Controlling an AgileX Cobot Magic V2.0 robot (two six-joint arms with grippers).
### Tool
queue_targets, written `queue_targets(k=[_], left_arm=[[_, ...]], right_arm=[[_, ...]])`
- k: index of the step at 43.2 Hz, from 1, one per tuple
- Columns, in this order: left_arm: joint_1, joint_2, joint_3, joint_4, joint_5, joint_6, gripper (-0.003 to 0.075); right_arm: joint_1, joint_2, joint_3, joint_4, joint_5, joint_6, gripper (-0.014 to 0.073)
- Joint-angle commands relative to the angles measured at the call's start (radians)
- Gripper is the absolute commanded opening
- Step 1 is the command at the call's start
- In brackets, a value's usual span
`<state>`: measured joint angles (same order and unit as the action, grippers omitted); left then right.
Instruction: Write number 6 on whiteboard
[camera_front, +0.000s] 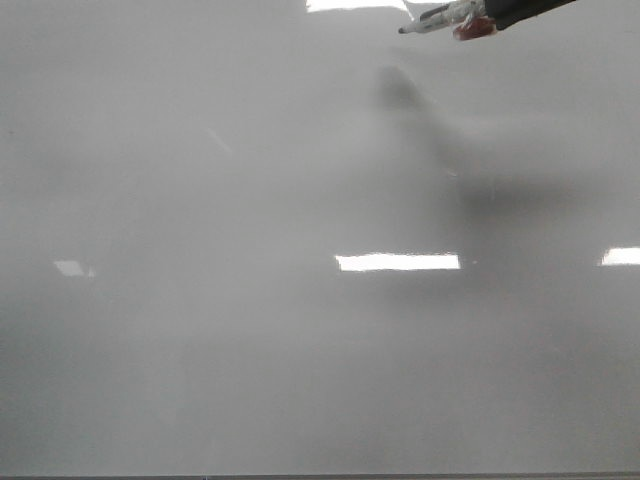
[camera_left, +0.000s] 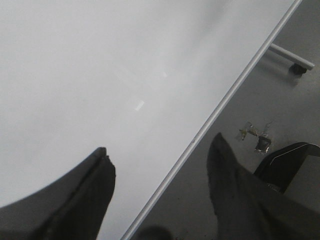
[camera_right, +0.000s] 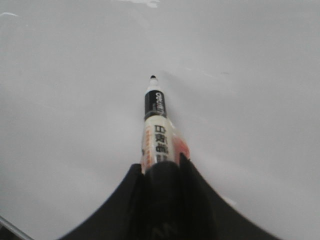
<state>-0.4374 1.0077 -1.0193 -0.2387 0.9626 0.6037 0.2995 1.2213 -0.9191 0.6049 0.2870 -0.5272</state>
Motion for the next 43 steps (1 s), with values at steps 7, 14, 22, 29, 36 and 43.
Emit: queue_targets(k=[7, 14, 22, 29, 36, 43], left_arm=[[0.003, -0.016, -0.025, -0.030, -0.064, -0.012, 0.0407], [0.003, -0.016, -0.025, -0.031, -0.080, -0.012, 0.0407], [0.003, -0.016, -0.025, -0.031, -0.073, -0.012, 0.0407], [0.003, -0.016, -0.025, -0.031, -0.073, -0.012, 0.0407], [0.003, -0.016, -0.025, -0.028, -0.073, -0.010, 0.0407], [0.003, -0.016, -0.025, -0.028, -0.085, -0.004, 0.0407]], right_arm=[[-0.003, 0.099, -0.075, 0.015, -0.004, -0.024, -0.0067], [-0.008, 0.158, -0.071, -0.052, 0.179, -0.026, -0.0064], [-0.061, 0.090, -0.077, -0.083, 0.140, 0.008, -0.0058], [-0.008, 0.137, -0.115, -0.075, 0.135, 0.007, -0.0058], [0.026, 0.107, -0.137, -0.075, 0.237, -0.020, -0.0058], [0.028, -0.012, -0.082, -0.103, 0.361, -0.037, -0.0058]])
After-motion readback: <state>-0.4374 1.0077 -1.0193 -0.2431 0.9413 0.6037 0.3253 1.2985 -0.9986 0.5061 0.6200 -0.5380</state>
